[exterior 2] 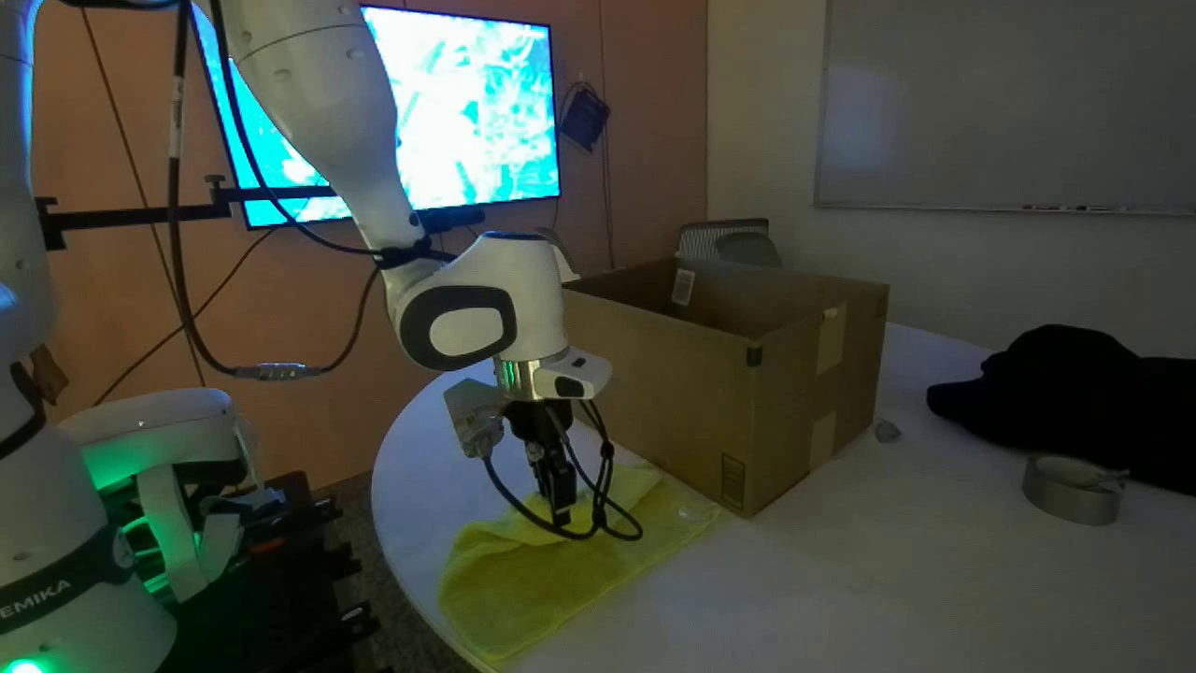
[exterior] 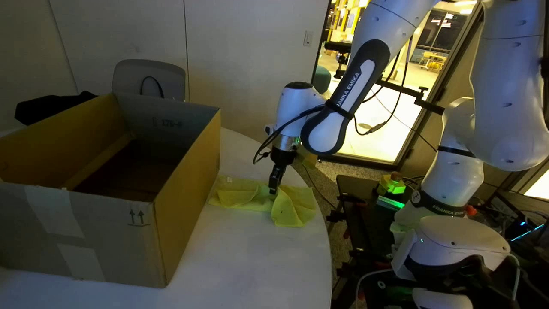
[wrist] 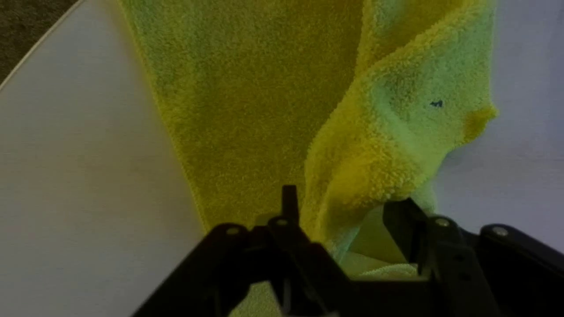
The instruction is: Pick up the marker from the table and wrap it on the cloth, then pick up the cloth and put it in the box
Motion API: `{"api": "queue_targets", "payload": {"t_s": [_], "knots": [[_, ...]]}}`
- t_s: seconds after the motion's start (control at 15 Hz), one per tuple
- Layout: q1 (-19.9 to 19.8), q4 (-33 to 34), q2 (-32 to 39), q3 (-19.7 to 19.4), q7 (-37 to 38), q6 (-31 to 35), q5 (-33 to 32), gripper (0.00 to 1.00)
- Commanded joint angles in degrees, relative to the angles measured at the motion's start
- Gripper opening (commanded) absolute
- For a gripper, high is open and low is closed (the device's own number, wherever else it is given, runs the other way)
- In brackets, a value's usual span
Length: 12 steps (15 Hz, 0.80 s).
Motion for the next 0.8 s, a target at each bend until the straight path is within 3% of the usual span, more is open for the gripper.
{"api": "queue_targets", "payload": {"t_s": [0.0,0.13,0.33,0.53,0.73], "knots": [[-1.23,-3.28,-3.68,-0.21,-1.5,-0.58,1.55,0.86],[-2.85,-5.35,-5.56,0.14,-3.17,-0.94,2.18,1.0],[-5.83,-8.61,-8.61,1.16,-7.42,-2.13,4.52,1.0],[-9.23,-11.61,-12.2,3.59,-16.8,-4.44,11.53,1.0],[-9.57,-12.63,-13.4,3.58,-26.28,-8.26,17.03,1.0]]}}
